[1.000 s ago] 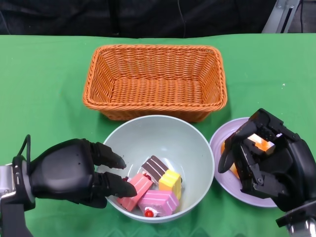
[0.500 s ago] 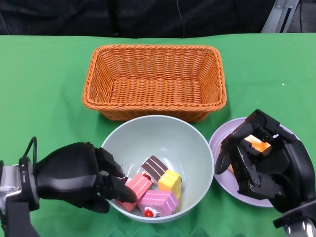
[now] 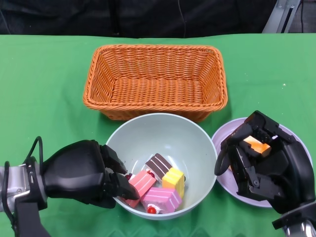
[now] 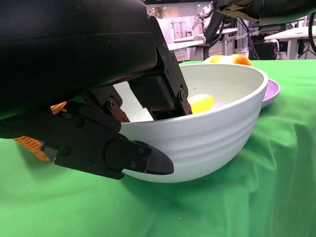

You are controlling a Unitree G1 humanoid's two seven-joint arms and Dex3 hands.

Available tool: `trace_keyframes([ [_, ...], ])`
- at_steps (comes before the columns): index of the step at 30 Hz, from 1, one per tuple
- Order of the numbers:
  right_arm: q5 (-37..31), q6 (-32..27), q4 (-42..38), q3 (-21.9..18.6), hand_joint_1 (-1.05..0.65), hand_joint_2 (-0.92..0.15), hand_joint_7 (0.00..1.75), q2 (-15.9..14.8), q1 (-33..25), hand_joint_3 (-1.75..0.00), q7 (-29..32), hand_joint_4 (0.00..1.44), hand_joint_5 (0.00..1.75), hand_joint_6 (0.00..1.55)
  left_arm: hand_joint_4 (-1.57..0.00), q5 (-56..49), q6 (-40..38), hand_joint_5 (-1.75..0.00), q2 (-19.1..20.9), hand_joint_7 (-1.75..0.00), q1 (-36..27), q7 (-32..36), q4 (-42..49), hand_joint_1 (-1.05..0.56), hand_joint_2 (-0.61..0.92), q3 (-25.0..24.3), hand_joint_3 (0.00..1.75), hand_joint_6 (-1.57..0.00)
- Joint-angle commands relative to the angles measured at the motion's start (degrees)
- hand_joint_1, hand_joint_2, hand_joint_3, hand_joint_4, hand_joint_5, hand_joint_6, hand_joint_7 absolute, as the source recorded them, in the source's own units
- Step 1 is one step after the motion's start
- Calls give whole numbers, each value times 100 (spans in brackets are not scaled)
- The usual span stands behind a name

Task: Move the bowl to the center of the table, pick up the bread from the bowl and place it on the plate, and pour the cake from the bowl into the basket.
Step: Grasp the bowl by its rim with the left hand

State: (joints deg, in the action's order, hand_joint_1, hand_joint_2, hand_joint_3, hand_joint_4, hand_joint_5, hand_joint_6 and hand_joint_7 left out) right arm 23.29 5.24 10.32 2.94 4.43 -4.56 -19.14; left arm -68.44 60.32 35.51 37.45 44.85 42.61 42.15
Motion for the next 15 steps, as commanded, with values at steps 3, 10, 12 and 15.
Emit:
trace_keyframes([
  [3, 62, -29, 105, -61, -12, -46, 126, -42, -70, -121, 11, 75, 159, 69, -74, 153, -47, -104, 7, -12, -192, 50, -67, -34, 92, -31, 7, -107],
  [10, 45, -16, 100, -48, -11, -45, 124, -32, -81, -123, 41, 76, 158, 70, -61, 171, -47, -138, -3, -14, -223, 145, -58, -34, 92, -33, 5, -108],
  [12, 16, 36, 63, -39, -13, -45, 124, 4, -83, -121, 56, 77, 157, 70, -53, 151, -35, -166, -20, -20, -234, 316, -13, -30, 92, -29, 8, -109],
  [15, 34, -11, 59, -47, -13, -45, 123, 0, -80, -122, 61, 77, 156, 70, -52, 121, -60, -174, -57, -67, -245, 564, 60, -28, 92, -14, 10, -88],
])
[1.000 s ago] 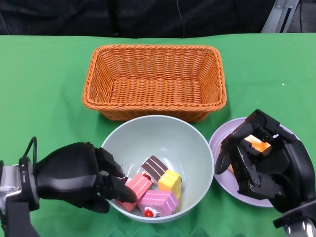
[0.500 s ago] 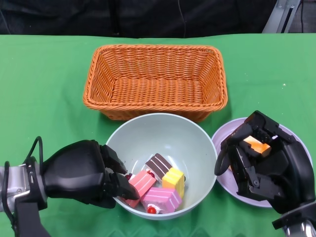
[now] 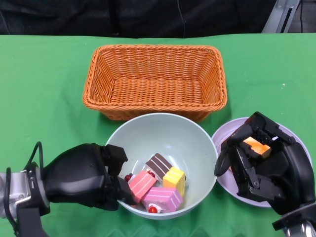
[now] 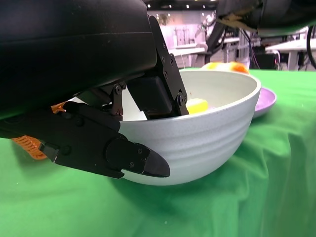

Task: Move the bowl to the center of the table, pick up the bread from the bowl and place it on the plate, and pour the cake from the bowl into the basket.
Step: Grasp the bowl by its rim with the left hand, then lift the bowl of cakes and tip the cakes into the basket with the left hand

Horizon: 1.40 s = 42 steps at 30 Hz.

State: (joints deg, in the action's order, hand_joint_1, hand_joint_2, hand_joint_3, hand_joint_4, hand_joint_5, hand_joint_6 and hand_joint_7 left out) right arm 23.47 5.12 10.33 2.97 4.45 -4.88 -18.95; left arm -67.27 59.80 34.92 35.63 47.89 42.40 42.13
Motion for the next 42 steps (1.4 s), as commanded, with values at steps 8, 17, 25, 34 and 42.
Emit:
trace_keyframes([
  [8, 36, 45, 28, -40, -12, -44, 122, -1, -47, -124, 18, 78, 155, 71, -56, 7, 51, -175, -141, -153, -82, 947, 361, -21, 92, -5, 22, -53],
  [17, -3, 117, 27, -31, -12, -45, 122, 11, -75, -122, 17, 78, 155, 71, -60, 275, 262, -175, -377, -174, -157, 1653, 706, -7, 82, -170, 66, -45],
  [25, -9, 69, 62, -36, -12, -45, 124, 25, -81, -122, 107, 77, 156, 71, -57, 517, 591, -175, -182, -175, -190, 1672, 606, -8, 76, -525, 88, -44],
  [34, 19, 59, 55, -40, -11, -44, 124, 19, -74, -126, 105, 78, 156, 70, -55, 507, 719, -175, -55, -169, -234, 1666, 397, -9, 77, -807, 87, -47],
  [42, 25, 101, -101, -34, -14, -45, 123, 41, -42, -119, 56, 78, 155, 70, -56, 715, 915, -175, 50, -173, -54, 1355, -13, -13, 82, -1243, 72, -47],
])
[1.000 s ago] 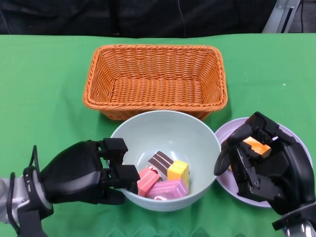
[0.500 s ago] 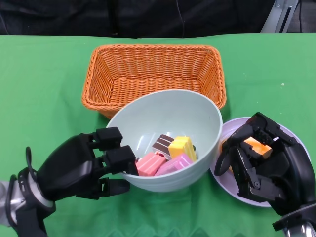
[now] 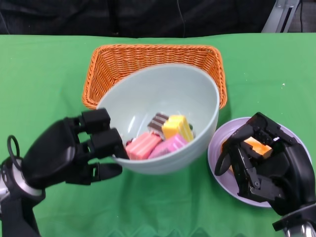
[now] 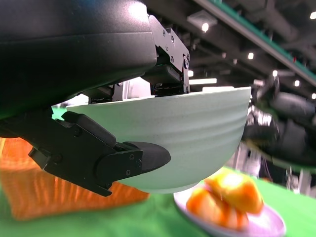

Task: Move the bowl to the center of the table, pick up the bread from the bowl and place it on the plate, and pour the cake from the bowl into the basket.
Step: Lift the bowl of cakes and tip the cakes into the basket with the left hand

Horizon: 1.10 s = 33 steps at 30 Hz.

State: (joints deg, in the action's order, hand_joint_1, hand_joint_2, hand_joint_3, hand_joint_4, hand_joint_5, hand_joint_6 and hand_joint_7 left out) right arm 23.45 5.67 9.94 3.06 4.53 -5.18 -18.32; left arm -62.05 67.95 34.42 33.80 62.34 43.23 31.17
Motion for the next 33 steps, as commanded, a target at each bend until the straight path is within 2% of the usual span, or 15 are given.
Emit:
trace_keyframes([
  [1, 26, 50, -68, -42, -14, -45, 123, 34, -11, -118, -8, 78, 155, 70, -56, 202, 113, -175, 92, -174, 126, -125, -96, -13, 82, -177, 72, -47],
  [4, 25, 55, -74, -43, -14, -46, 123, 36, -9, -117, -10, 78, 155, 70, -56, 226, 137, -175, 76, -175, 103, -210, -108, -13, 82, -241, 72, -47],
  [7, -167, 216, -240, 31, -15, -50, 124, 8, -25, -110, -64, 78, 155, 70, -58, 641, 292, -175, -108, -175, 586, -943, 248, -14, 83, -252, 69, -47],
  [16, -276, 219, -372, 215, -15, -58, 128, -55, -146, -94, -291, 76, 156, 66, -59, 1236, 224, -175, -623, -160, 1197, -2115, 888, -15, 85, -394, 60, -57],
  [33, -288, 250, -403, 217, -15, -59, 128, -54, -148, -91, -336, 76, 156, 66, -59, 1409, 293, -175, -721, -158, 1173, -2581, 929, -14, 82, -654, 64, -59],
])
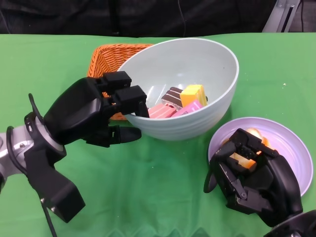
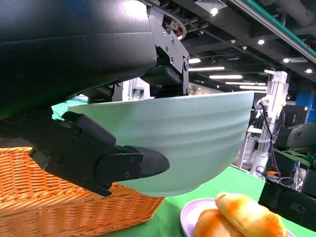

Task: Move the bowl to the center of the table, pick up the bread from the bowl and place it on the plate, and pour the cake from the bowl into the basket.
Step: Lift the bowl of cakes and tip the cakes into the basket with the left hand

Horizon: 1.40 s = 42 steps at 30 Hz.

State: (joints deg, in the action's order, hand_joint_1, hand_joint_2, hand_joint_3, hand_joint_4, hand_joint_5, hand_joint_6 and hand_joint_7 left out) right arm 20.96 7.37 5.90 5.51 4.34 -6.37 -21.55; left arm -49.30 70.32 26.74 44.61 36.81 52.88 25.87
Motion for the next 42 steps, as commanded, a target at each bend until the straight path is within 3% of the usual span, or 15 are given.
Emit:
trace_keyframes([
  [1, -39, 80, 2, -28, -15, -59, 128, -35, -29, -91, -13, 76, 156, 66, -59, 135, 58, -175, 46, -157, 90, -34, -37, -14, 82, -128, 64, -59],
  [2, -39, 80, 1, -28, -15, -59, 128, -35, -29, -91, -13, 76, 156, 66, -59, 135, 59, -175, 44, -157, 89, -39, -37, -14, 82, -133, 64, -59],
  [3, -164, 167, -44, 81, -15, -59, 128, -11, -111, -91, -10, 76, 156, 66, -59, 303, -126, -175, -201, -157, 396, -250, 187, -14, 81, -152, 64, -59],
  [5, -331, 291, -106, 218, -12, -55, 131, 25, -214, -98, -6, 77, 157, 67, -64, 536, -349, -175, -518, -161, 785, -561, 485, -15, 75, -196, 78, -59],
  [9, -396, 361, -138, 257, -12, -53, 132, 42, -242, -102, 4, 77, 157, 67, -65, 715, -392, -175, -618, -163, 879, -829, 591, -16, 72, -259, 83, -59],
  [13, -484, 397, -239, 343, -11, -52, 131, 23, -335, -105, -63, 77, 156, 68, -60, 1495, -820, -175, -1183, -150, 1285, -1452, 1117, -11, 66, -600, 97, -63],
  [30, -478, 429, -259, 360, -11, -51, 130, 11, -332, -107, -53, 78, 155, 69, -60, 1719, -848, -175, -1237, -148, 1250, -1881, 1075, -11, 63, -778, 102, -64],
  [33, -655, 483, -297, 440, -9, -46, 132, -5, -351, -116, -13, 79, 155, 69, -66, 3144, -1456, -175, -1927, -151, 1333, -3453, 1333, -11, 63, -1383, 104, -68],
  [37, -698, 496, -304, 443, -9, -45, 132, 6, -356, -119, -11, 80, 155, 69, -67, 3632, -1680, -175, -2043, -152, 1287, -4166, 1207, -11, 63, -1611, 105, -69],
  [39, -678, 531, -329, 468, -8, -45, 132, -7, -395, -117, -75, 79, 155, 68, -72, 4426, -2387, -173, -2356, -148, 1277, -4981, 1142, -11, 61, -2031, 105, -72],
  [42, -677, 574, -369, 482, -8, -47, 132, -15, -408, -115, -111, 78, 155, 67, -75, 4962, -2971, -172, -2558, -144, 1257, -5562, 999, -11, 59, -2345, 107, -75],
])
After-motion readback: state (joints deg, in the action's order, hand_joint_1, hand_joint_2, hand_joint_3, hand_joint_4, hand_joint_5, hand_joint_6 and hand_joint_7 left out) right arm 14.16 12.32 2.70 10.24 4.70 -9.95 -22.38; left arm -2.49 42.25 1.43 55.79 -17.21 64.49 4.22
